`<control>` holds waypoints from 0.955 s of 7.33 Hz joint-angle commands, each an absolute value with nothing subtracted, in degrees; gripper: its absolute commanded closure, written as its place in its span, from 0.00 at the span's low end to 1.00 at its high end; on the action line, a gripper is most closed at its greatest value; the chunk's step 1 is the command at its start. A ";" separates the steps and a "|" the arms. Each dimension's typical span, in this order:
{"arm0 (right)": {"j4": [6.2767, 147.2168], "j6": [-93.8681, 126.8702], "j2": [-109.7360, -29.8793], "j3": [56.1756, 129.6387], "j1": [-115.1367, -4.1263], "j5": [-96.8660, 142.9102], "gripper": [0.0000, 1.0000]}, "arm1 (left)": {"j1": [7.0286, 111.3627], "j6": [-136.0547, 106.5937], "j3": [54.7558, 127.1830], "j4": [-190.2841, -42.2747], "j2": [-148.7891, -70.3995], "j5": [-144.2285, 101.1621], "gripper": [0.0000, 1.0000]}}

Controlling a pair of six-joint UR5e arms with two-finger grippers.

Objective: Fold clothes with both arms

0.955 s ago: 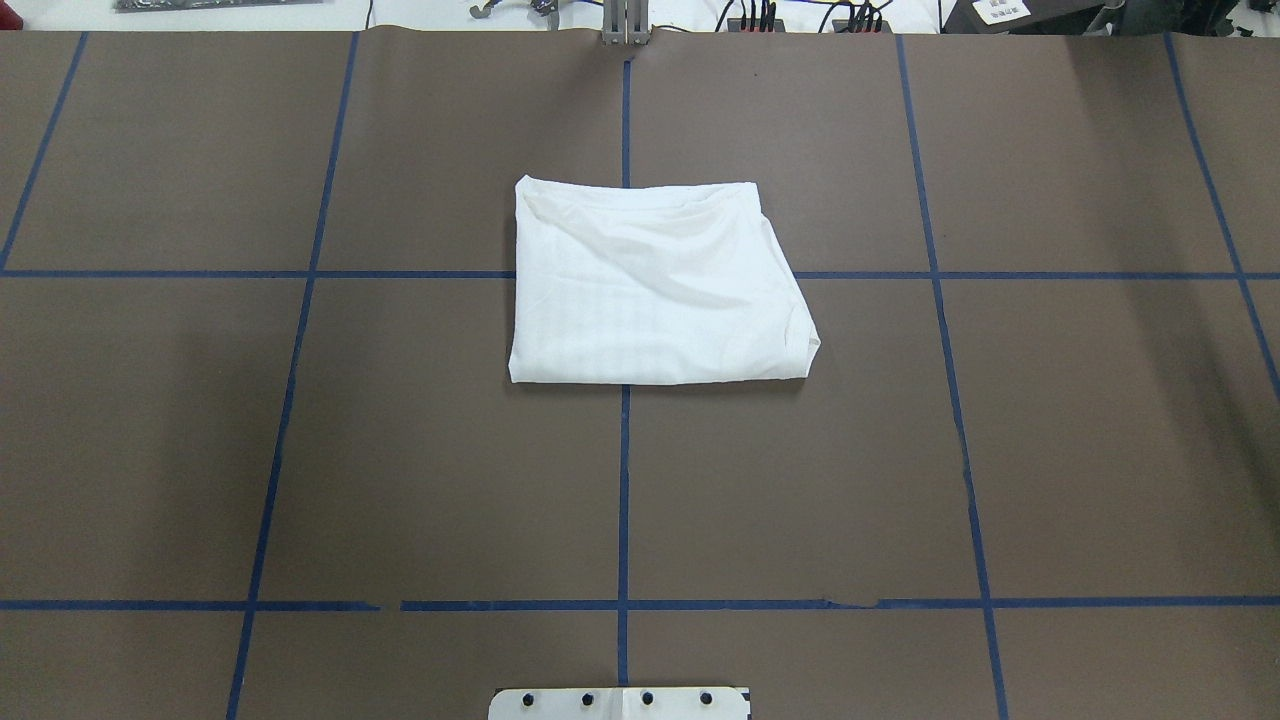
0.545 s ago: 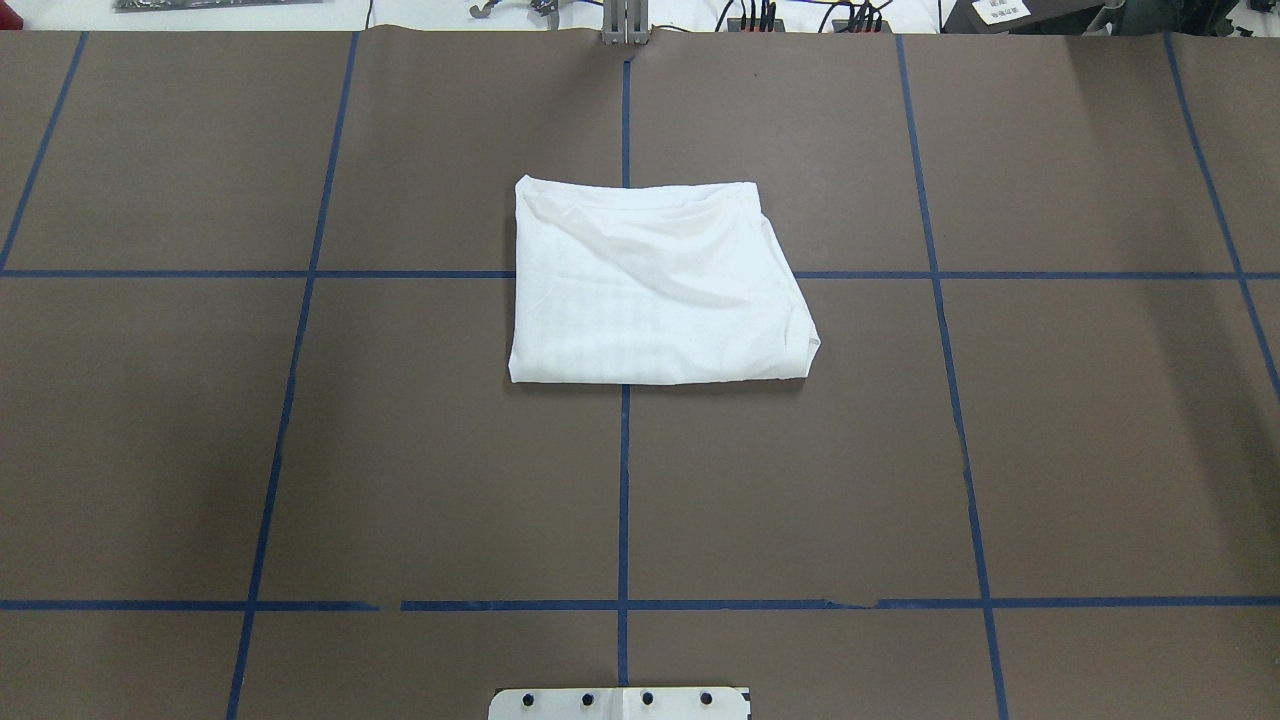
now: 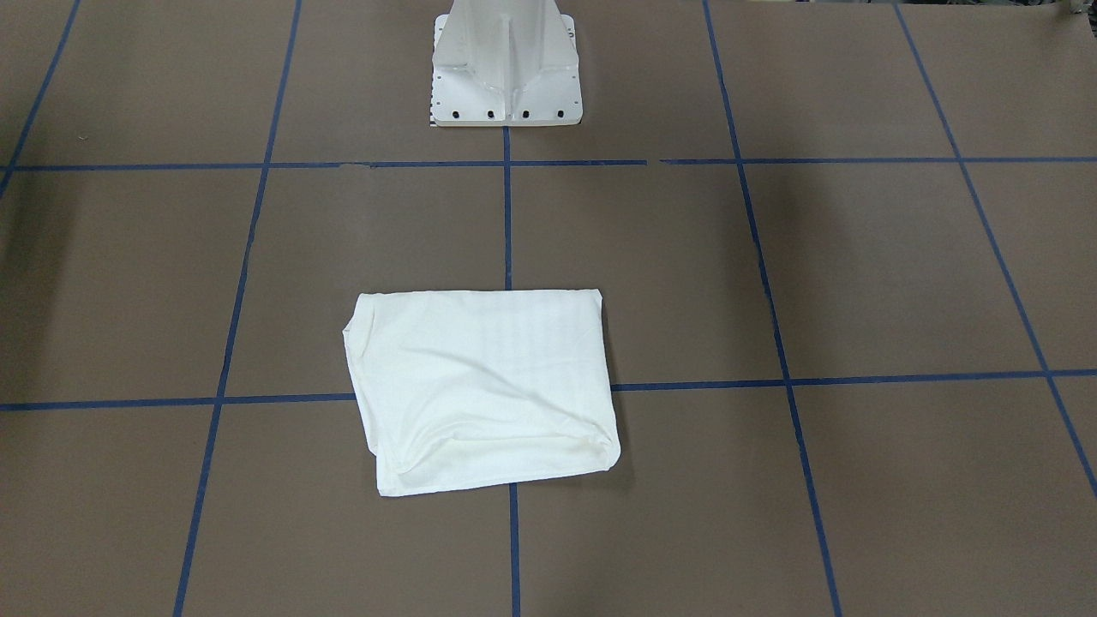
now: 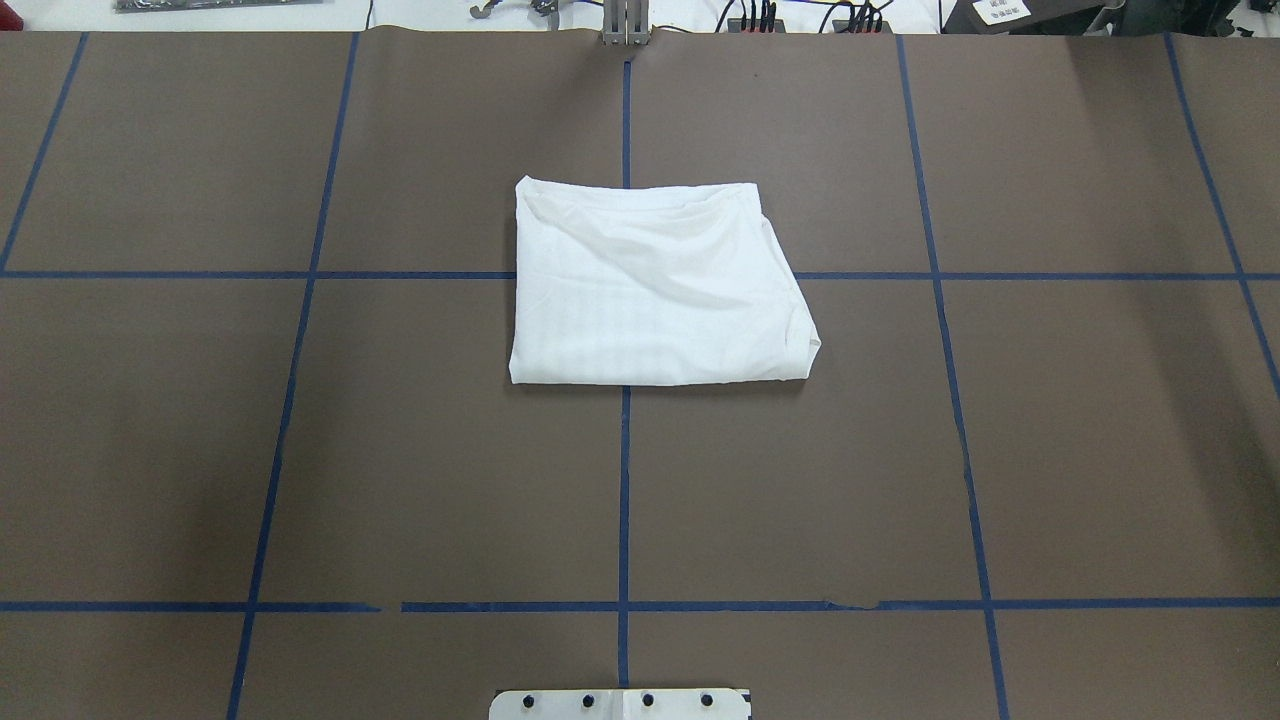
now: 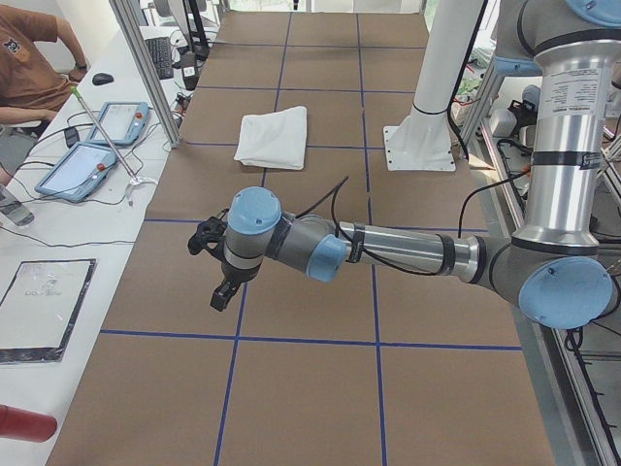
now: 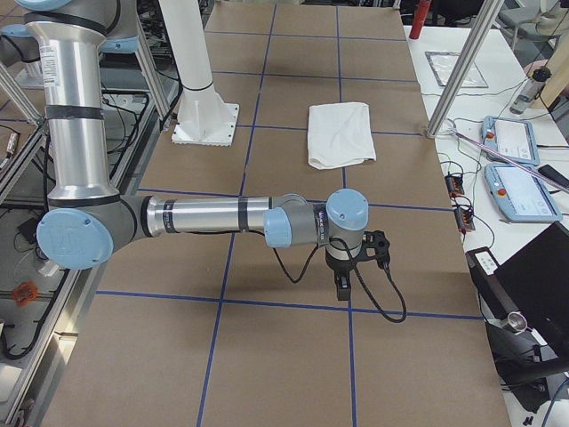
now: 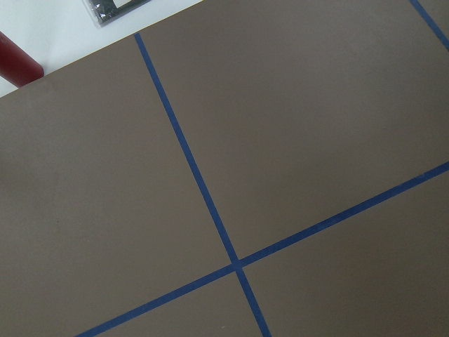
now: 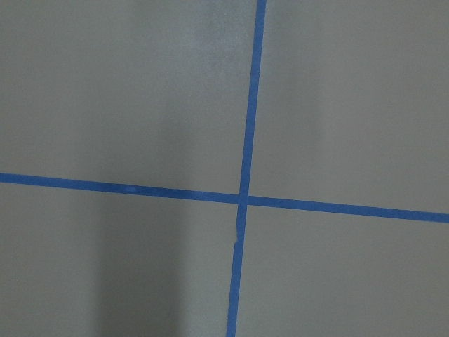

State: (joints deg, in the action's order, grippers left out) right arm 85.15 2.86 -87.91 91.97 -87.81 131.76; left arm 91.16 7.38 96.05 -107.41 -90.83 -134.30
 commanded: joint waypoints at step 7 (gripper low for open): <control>84.99 3.52 -88.50 93.07 -87.63 135.09 0.00 | 90.88 6.50 105.37 -108.54 -84.48 -138.34 0.00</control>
State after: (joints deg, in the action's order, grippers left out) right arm 84.74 3.51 -88.27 92.63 -87.61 134.68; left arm 90.92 6.48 103.43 -108.17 -86.51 -138.42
